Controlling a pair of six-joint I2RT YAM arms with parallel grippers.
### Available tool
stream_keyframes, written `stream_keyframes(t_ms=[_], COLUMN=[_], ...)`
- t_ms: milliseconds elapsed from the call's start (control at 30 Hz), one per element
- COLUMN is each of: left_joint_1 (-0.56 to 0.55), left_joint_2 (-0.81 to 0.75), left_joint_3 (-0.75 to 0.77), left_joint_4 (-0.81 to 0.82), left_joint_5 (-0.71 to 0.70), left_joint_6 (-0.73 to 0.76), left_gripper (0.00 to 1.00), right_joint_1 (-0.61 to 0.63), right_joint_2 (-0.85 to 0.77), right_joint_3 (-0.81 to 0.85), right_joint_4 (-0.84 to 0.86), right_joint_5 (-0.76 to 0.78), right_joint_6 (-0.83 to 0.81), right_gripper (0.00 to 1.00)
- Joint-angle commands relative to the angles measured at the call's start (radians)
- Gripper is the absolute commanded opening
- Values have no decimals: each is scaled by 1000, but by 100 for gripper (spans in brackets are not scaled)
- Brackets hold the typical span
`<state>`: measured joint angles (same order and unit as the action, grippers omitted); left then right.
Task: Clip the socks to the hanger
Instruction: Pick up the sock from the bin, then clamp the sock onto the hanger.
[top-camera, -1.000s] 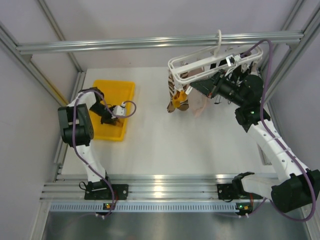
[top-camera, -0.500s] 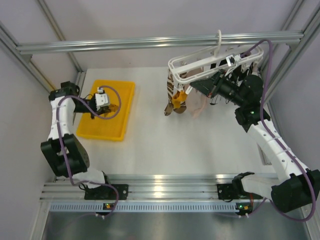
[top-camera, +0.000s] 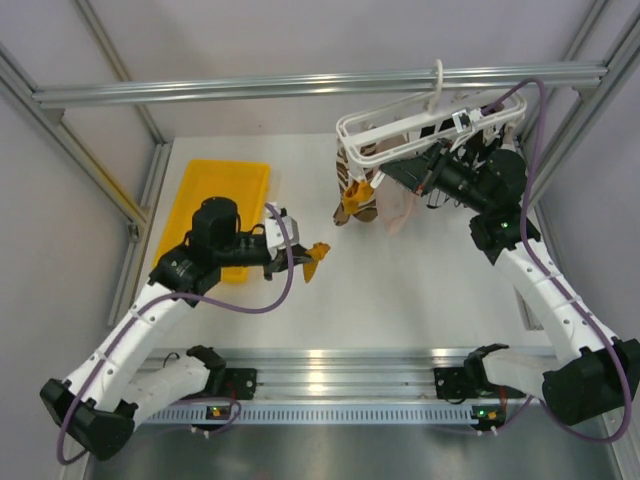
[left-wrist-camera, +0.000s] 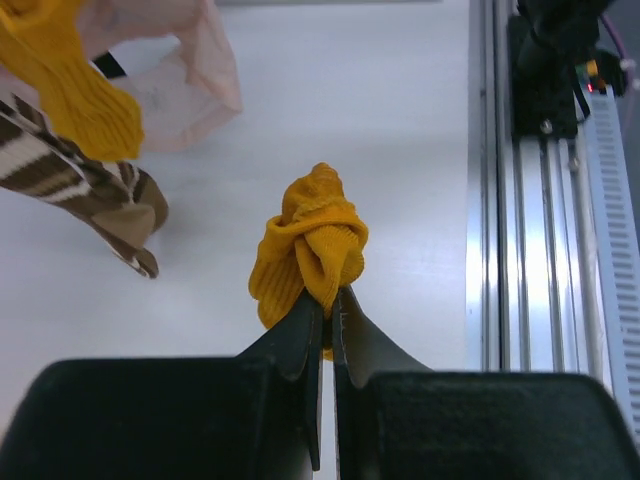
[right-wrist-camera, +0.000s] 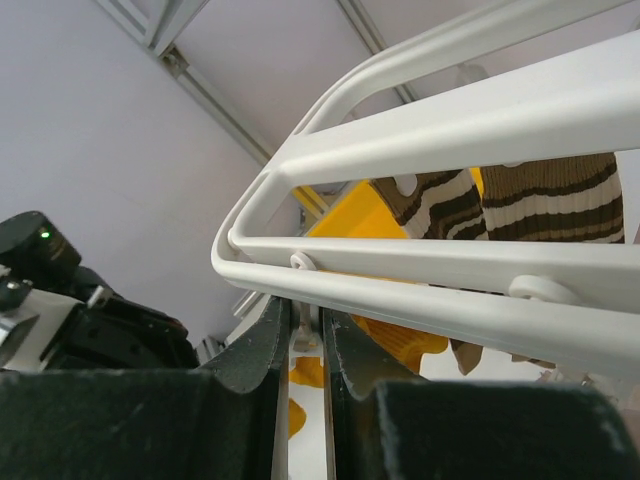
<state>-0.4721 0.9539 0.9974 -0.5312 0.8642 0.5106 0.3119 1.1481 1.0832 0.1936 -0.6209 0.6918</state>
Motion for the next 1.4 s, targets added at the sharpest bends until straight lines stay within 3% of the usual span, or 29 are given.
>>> stream_keyframes(t_ms=[0, 267, 533, 700, 1367], left_joint_1=[-153, -365, -421, -424, -424], left_joint_2=[42, 196, 314, 370, 359], left_joint_3=[73, 197, 262, 314, 307], left_joint_4=[347, 413, 503, 510, 562], left_joint_5=[-380, -643, -705, -849, -841], left_joint_6=[-374, -428, -452, -454, -414], left_gripper=[0, 0, 0, 0, 0], right_joint_1=[12, 18, 19, 18, 16], right_joint_2=[-8, -8, -21, -33, -51], right_joint_3=[50, 49, 43, 46, 55], right_joint_4=[46, 43, 43, 27, -26], right_joint_5=[21, 32, 27, 15, 72], right_joint_6=[8, 15, 26, 14, -38], right_gripper=[0, 0, 0, 0, 0])
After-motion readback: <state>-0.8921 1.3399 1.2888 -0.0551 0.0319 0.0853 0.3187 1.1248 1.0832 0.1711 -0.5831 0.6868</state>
